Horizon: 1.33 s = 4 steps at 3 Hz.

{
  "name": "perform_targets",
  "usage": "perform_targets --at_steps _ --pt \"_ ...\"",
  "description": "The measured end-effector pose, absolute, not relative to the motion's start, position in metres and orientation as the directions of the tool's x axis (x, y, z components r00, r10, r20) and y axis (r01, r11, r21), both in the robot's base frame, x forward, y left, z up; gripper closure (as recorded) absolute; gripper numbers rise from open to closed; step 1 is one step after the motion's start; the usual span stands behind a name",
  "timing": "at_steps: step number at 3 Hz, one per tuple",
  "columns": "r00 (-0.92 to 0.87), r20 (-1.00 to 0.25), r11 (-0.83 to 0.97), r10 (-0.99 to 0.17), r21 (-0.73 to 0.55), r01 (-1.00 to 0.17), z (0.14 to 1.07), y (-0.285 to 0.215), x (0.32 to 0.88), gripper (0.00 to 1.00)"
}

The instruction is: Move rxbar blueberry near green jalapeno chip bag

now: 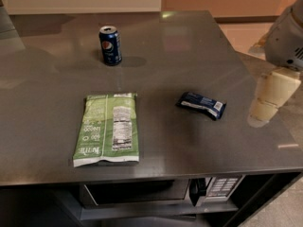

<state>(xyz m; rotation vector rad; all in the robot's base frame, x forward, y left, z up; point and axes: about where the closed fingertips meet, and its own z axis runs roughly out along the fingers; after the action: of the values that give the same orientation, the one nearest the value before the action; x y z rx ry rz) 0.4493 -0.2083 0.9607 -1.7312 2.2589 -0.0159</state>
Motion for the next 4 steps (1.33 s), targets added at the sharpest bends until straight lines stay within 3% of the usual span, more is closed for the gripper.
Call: perform_targets --at_steps 2,4 --pt "-0.266 -0.289 0.293 -0.920 -0.054 -0.955 0.903 -0.177 0.485 0.00" --pt "-0.241 -0.336 0.269 -0.910 -0.038 -0.962 0.852 -0.150 0.499 0.00"
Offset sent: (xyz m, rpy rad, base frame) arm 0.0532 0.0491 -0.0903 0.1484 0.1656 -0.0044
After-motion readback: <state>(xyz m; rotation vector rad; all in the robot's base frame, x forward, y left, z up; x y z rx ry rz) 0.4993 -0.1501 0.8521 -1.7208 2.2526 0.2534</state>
